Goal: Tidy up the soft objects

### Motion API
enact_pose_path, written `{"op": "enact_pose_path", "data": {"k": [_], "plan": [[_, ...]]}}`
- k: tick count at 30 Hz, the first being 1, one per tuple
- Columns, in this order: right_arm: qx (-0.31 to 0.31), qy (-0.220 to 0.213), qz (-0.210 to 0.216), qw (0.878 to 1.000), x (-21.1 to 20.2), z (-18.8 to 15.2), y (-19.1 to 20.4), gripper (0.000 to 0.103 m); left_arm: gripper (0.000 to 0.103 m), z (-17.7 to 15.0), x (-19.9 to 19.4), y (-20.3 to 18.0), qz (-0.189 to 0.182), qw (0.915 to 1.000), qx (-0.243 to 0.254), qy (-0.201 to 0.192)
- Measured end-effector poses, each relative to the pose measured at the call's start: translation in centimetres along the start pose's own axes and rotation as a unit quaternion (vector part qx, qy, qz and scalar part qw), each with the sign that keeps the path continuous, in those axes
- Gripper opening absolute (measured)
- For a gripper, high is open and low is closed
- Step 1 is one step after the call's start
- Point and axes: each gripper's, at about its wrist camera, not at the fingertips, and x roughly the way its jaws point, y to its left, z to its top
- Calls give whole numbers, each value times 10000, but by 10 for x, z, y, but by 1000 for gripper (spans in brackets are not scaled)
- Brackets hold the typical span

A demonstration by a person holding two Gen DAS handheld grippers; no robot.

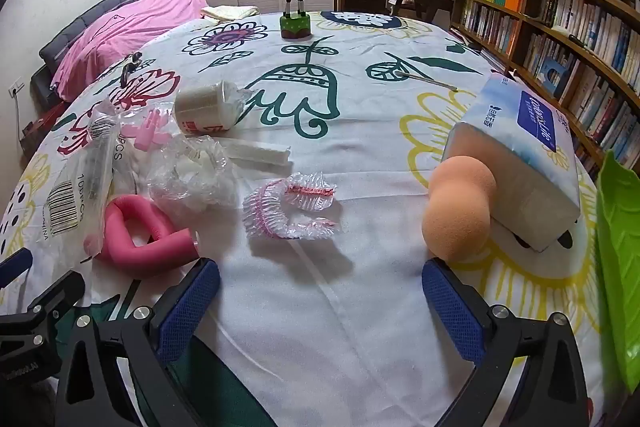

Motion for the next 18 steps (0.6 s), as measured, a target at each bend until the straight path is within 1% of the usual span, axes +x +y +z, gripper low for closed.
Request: {"op": "enact_pose_path", "data": {"k": [7,8,18], "plan": [[10,20,15,10000,0,0,-1,103,103,-1,1,1,-92,10000,23,13],[8,20,13,10000,0,1,-1,103,103,0,0,1,-20,10000,-23,-20],[8,20,13,10000,0,1,-1,103,103,0,0,1,-23,10000,-31,-1]]}}
